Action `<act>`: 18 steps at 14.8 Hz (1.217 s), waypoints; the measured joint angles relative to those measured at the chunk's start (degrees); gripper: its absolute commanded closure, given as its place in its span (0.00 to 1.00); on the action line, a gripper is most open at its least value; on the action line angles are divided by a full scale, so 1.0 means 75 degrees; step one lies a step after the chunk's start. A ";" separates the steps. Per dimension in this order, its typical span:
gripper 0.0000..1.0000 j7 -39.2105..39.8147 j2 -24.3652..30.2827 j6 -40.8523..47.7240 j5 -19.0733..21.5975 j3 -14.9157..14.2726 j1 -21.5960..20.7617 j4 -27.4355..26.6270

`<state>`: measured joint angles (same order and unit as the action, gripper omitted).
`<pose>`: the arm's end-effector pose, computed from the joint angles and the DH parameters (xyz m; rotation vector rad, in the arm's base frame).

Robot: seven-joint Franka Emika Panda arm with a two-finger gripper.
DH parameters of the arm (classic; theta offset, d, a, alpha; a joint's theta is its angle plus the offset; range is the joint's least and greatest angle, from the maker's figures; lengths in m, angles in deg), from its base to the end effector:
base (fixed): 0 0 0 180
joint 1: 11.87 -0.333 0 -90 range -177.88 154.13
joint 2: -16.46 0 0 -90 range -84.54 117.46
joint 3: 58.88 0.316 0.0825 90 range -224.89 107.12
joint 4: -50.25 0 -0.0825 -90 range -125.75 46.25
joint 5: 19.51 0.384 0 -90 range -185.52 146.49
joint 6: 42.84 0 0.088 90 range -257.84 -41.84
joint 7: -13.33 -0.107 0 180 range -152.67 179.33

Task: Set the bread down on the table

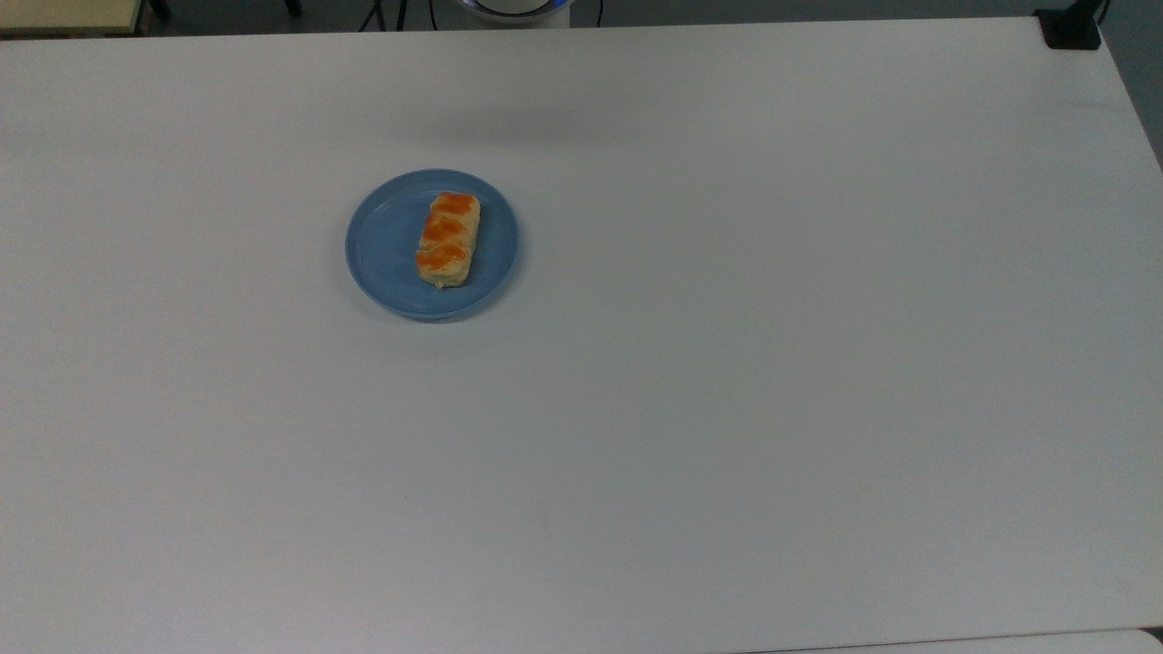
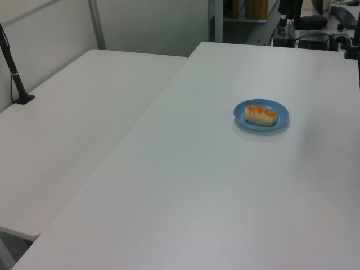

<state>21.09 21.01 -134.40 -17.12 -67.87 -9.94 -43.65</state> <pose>0.5231 -0.1001 0.6375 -3.0923 0.0854 -0.0710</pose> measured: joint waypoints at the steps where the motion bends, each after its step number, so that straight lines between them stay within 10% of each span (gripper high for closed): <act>1: 0.00 -0.0001 -0.0003 0.0000 0.0000 0.0000 0.0000 0.0000; 18: 0.00 0.1018 -0.0098 0.0019 -0.0423 0.0019 -0.0004 -0.0032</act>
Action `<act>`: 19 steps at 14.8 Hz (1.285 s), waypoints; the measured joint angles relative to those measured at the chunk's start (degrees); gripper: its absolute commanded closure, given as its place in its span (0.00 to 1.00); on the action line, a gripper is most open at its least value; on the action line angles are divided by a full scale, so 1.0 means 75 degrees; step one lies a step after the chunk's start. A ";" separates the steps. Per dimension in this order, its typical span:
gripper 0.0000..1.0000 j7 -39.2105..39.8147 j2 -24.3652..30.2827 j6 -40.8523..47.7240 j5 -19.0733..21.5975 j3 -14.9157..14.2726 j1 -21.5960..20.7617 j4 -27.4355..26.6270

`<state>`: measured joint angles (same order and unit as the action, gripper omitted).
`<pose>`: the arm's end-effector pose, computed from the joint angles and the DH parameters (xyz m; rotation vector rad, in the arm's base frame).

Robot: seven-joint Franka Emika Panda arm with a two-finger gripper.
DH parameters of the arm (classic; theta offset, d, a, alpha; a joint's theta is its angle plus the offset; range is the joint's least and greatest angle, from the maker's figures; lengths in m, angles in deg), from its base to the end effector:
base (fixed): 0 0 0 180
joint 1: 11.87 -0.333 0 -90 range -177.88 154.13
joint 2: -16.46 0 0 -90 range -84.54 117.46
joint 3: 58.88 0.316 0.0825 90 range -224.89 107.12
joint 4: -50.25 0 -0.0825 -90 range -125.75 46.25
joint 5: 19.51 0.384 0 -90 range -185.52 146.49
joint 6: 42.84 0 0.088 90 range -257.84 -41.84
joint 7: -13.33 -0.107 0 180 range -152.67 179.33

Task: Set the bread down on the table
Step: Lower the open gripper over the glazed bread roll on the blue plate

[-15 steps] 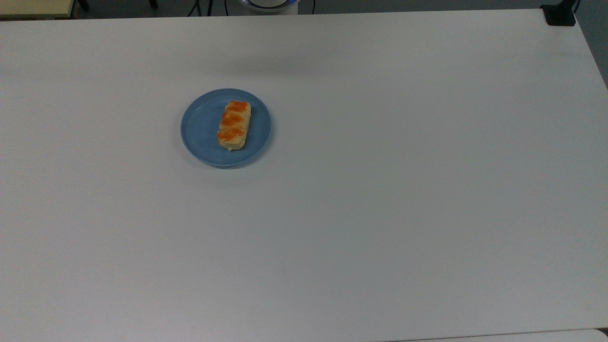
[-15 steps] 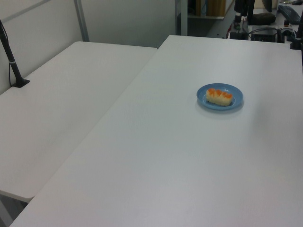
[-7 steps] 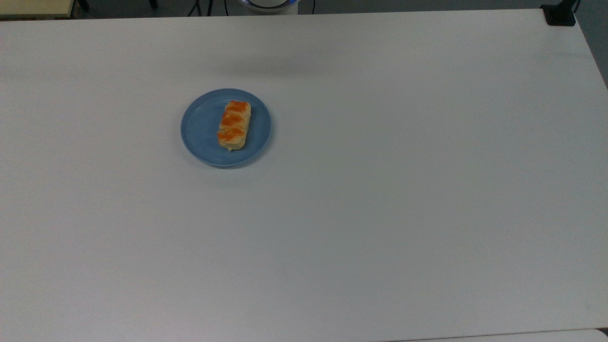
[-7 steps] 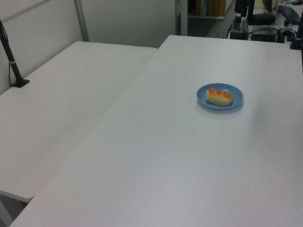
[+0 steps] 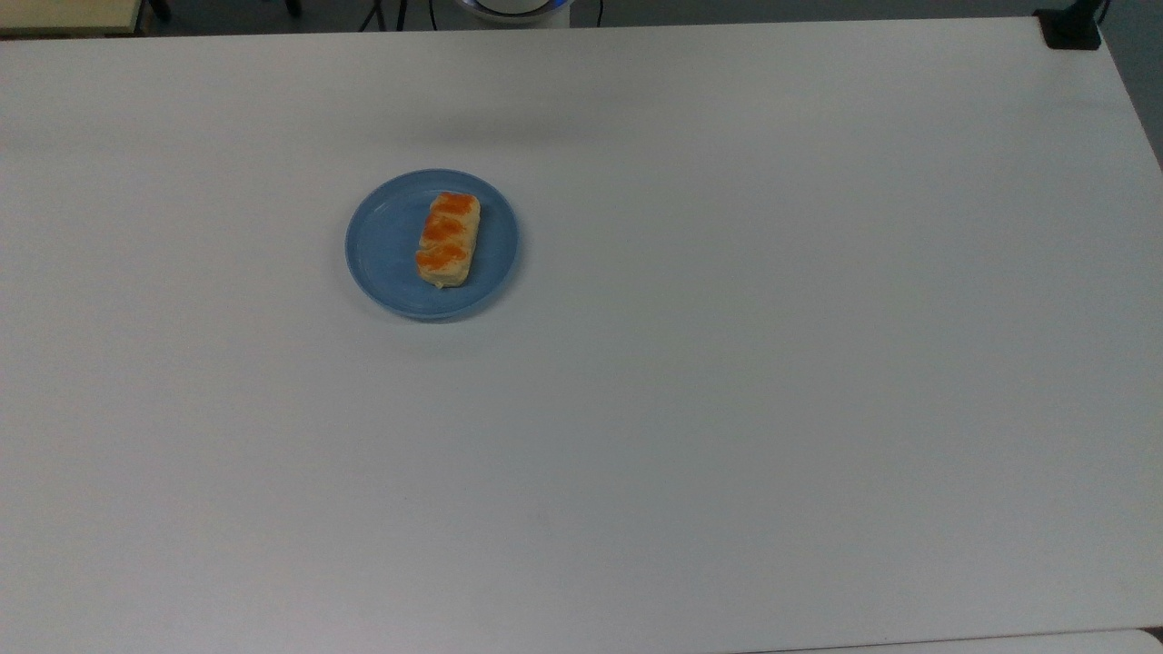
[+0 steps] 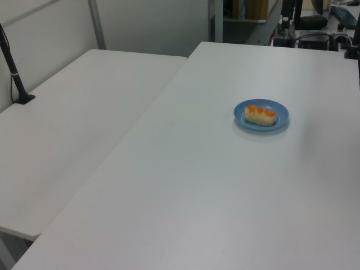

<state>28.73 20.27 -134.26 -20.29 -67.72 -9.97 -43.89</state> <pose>0.5259 -0.1041 0.6283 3.1314 0.1281 0.0266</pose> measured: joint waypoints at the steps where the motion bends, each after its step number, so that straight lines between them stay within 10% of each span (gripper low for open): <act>1: 0.00 0.0178 -0.0045 0.0000 -0.0132 0.0000 -0.0001 -0.0035; 8: 0.00 0.0228 -0.0634 -0.1461 -0.0197 0.0020 -0.0060 -0.1071; 19: 0.00 -0.2754 -0.1750 -0.4027 -0.0150 0.0752 -0.0090 -0.2791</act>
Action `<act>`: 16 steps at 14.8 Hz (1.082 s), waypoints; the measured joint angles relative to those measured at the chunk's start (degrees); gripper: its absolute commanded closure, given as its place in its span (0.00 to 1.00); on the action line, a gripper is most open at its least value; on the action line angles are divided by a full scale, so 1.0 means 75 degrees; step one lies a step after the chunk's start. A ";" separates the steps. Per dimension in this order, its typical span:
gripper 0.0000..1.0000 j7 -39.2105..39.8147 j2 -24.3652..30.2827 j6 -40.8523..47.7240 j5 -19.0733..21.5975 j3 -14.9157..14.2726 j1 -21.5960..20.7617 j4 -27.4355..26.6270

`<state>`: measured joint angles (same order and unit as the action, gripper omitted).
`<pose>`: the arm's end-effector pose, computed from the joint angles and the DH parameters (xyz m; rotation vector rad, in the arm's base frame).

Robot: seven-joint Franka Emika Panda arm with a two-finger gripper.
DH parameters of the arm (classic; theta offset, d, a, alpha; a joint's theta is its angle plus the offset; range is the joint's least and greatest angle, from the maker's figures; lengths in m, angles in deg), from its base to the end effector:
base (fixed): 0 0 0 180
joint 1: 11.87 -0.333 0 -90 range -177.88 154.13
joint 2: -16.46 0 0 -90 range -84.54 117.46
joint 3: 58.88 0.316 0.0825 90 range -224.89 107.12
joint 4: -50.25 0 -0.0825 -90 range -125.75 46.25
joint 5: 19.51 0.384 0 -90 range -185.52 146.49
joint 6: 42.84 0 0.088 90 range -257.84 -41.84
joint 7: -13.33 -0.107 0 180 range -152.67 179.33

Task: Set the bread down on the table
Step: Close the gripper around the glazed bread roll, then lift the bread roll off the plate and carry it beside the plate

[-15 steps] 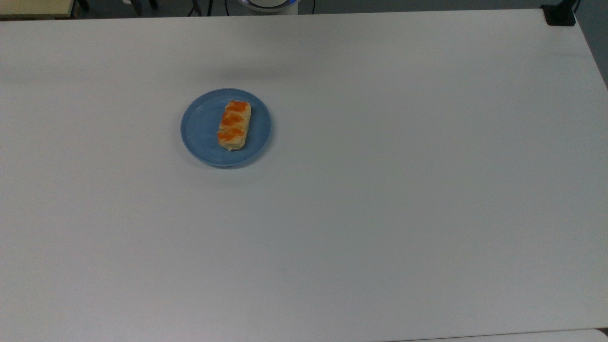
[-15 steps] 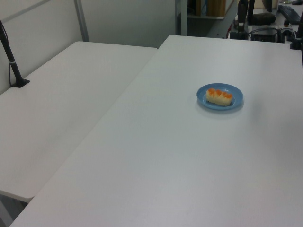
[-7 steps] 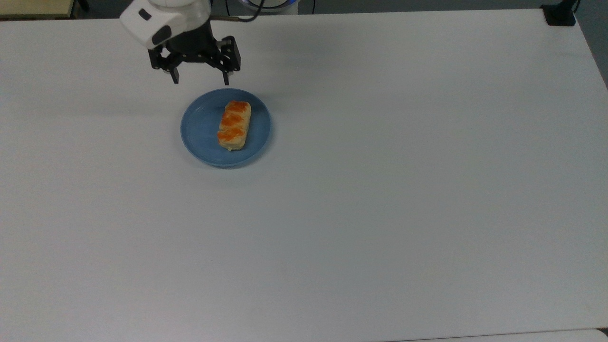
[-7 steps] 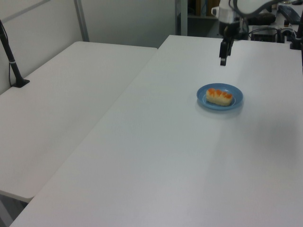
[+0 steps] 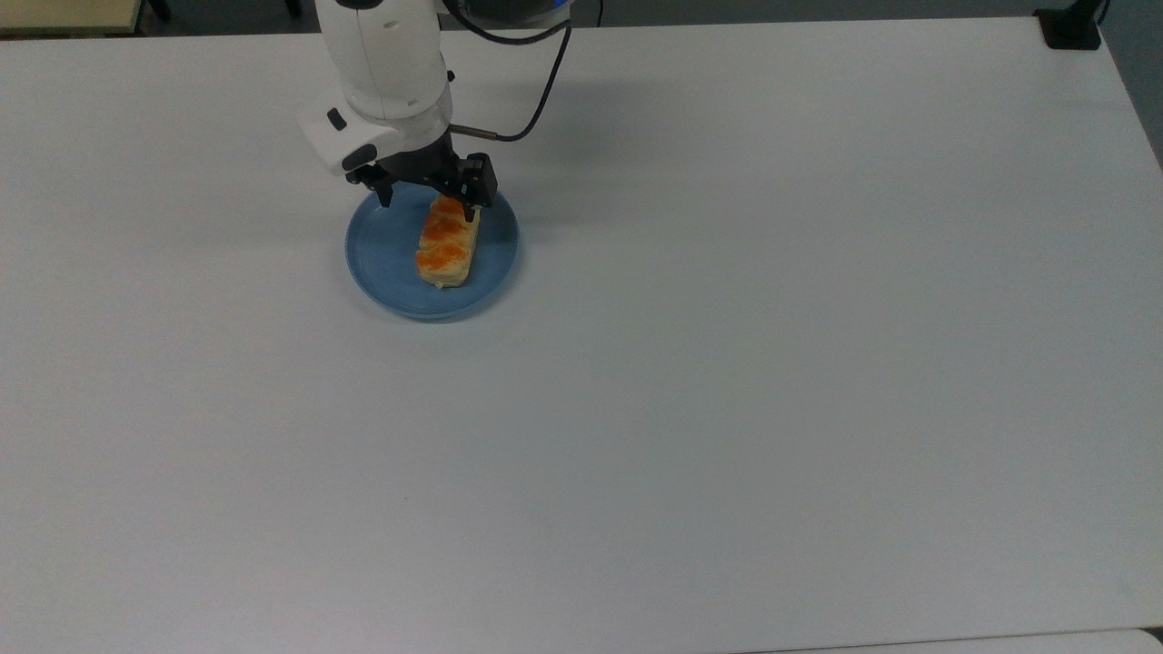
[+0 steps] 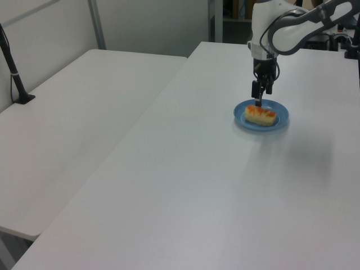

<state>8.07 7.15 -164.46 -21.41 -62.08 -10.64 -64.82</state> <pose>0.5770 -0.0454 0.3718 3.0947 -0.2334 -0.0741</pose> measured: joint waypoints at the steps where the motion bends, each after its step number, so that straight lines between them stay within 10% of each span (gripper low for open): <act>1: 0.01 -0.0018 -0.0068 0.0000 0.0000 -0.0003 0.0004 -0.0002; 5: 0.12 -0.0062 -0.0289 -0.0173 -0.0001 -0.0006 0.0007 -0.0027; 9: 0.68 -0.0066 -0.0506 -0.0489 -0.0001 -0.0005 0.0004 -0.0144; 16: 0.72 -0.0069 -0.0155 -0.0113 0.0000 0.0164 -0.0005 -0.0030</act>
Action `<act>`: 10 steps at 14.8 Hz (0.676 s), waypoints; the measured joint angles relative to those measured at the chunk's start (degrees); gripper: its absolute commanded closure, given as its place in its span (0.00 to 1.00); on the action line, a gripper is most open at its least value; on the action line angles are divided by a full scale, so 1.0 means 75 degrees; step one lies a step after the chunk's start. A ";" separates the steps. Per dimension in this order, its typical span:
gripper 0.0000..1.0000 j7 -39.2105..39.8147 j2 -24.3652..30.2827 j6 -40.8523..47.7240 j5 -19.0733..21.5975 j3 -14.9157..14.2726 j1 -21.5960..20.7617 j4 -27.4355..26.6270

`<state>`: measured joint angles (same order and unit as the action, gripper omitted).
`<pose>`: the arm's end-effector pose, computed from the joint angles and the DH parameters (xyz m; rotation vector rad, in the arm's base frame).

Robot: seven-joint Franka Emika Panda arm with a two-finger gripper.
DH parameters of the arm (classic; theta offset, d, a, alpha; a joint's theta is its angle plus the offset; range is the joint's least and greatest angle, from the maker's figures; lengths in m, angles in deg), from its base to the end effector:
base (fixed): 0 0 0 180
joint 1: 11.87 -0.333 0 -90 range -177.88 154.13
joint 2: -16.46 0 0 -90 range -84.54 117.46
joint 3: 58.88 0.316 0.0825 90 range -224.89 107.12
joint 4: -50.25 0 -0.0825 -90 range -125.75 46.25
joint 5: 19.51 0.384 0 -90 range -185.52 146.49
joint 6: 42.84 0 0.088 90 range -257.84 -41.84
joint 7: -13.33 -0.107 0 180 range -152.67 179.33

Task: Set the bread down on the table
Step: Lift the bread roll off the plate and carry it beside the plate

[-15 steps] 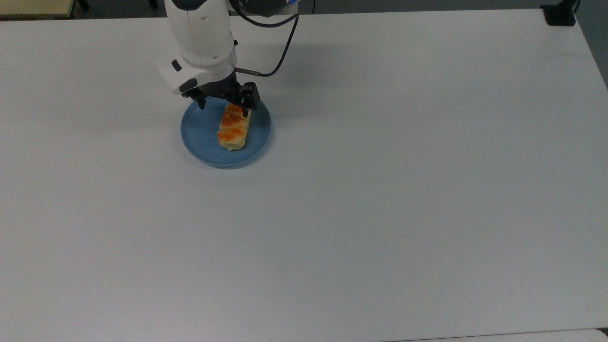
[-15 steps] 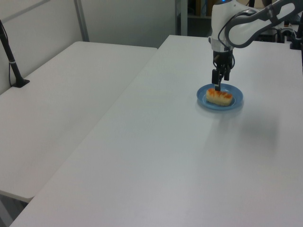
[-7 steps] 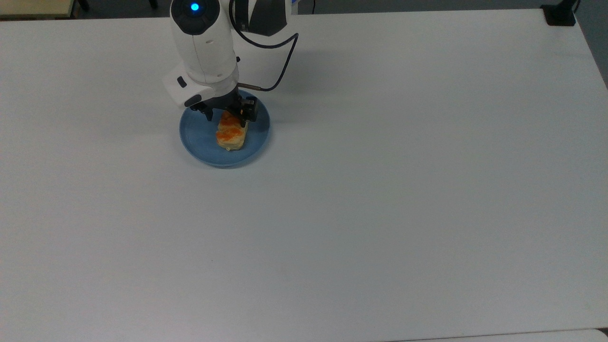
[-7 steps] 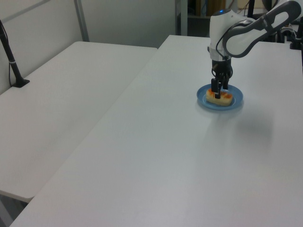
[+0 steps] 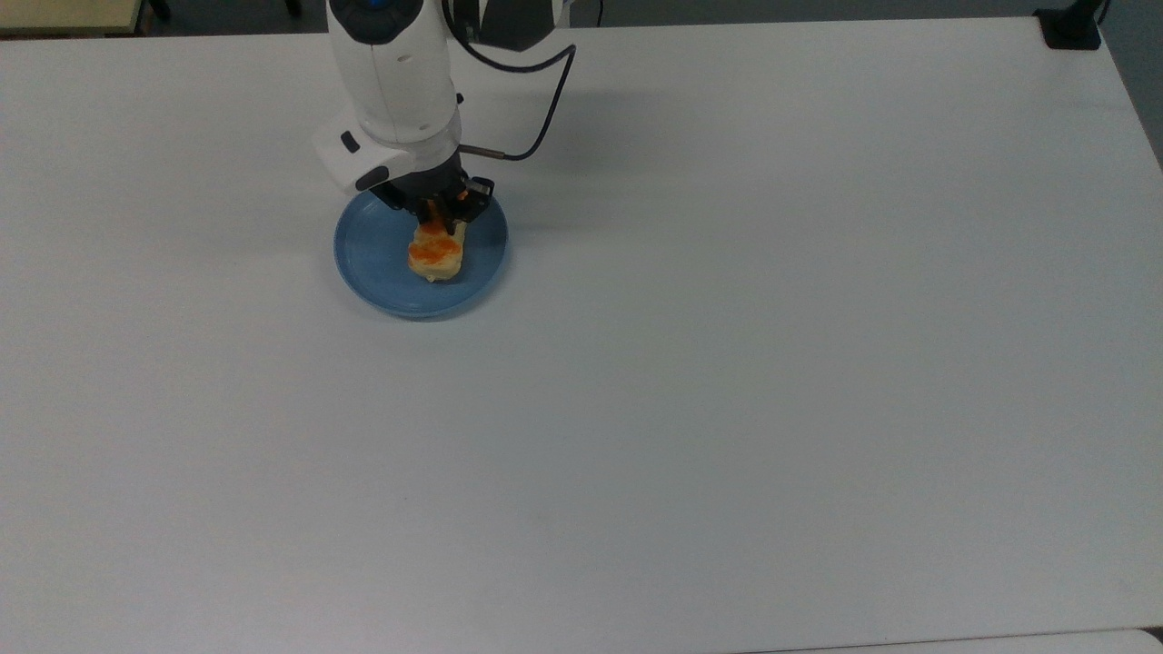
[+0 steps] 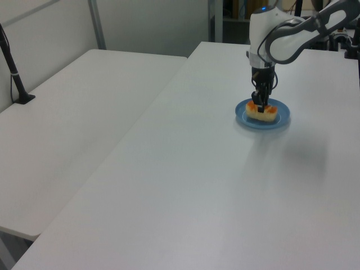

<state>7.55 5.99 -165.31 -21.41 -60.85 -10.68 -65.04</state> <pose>0.5792 -0.0329 0.3595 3.0980 -0.2126 -0.0879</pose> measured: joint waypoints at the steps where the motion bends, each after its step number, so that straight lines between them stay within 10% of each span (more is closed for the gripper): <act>1: 0.73 -0.0004 0.0166 0.0244 0.0002 0.0175 -0.0004 0.0103; 4: 0.73 -0.0696 0.0588 0.0838 0.0009 0.0919 -0.0258 0.0673; 10: 0.70 -0.2108 -0.0166 0.0854 0.0010 0.1092 -0.1894 0.1491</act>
<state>-8.25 4.74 -158.91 -21.33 -52.66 -24.88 -53.86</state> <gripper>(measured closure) 0.705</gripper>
